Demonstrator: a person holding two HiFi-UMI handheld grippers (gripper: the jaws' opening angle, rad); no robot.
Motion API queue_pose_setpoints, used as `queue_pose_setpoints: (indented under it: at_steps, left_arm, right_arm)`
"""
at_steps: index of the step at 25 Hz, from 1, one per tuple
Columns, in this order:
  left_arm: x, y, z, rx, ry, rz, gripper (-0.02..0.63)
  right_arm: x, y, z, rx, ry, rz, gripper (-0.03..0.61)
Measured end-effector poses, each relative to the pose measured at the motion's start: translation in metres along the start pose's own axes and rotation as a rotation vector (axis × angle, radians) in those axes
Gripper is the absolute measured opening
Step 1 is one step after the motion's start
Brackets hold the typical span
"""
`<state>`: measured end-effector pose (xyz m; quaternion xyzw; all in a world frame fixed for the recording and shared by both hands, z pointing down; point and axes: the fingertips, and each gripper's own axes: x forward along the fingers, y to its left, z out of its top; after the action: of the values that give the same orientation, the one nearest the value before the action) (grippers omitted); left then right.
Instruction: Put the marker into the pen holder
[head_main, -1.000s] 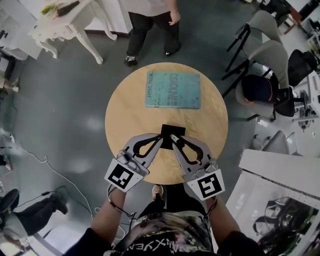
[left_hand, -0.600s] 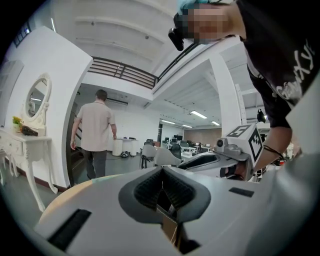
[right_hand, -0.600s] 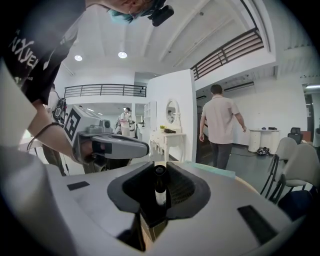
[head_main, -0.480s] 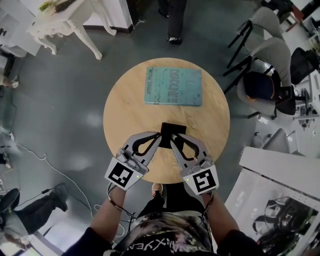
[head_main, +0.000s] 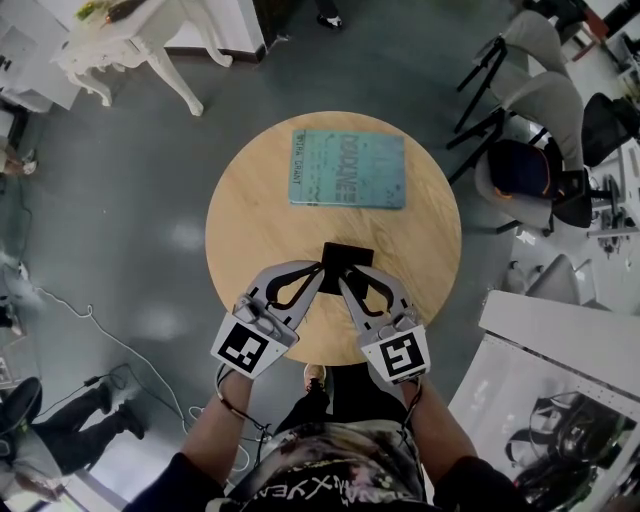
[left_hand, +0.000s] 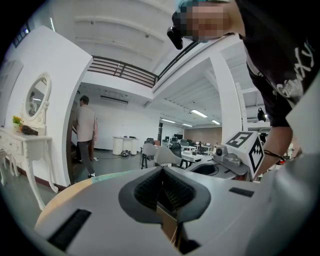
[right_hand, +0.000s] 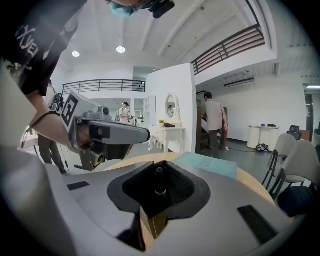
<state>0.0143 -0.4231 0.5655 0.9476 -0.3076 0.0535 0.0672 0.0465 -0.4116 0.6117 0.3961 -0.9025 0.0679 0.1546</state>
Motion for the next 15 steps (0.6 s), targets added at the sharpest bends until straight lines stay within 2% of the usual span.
queue_pose_setpoints:
  at_steps: [15]
  left_arm:
    - [-0.0026, -0.0027, -0.0020, -0.005, 0.005, -0.005, 0.017]
  right_arm:
    - [0.0016, 0.0003, -0.0008, -0.021, -0.017, -0.021, 0.078]
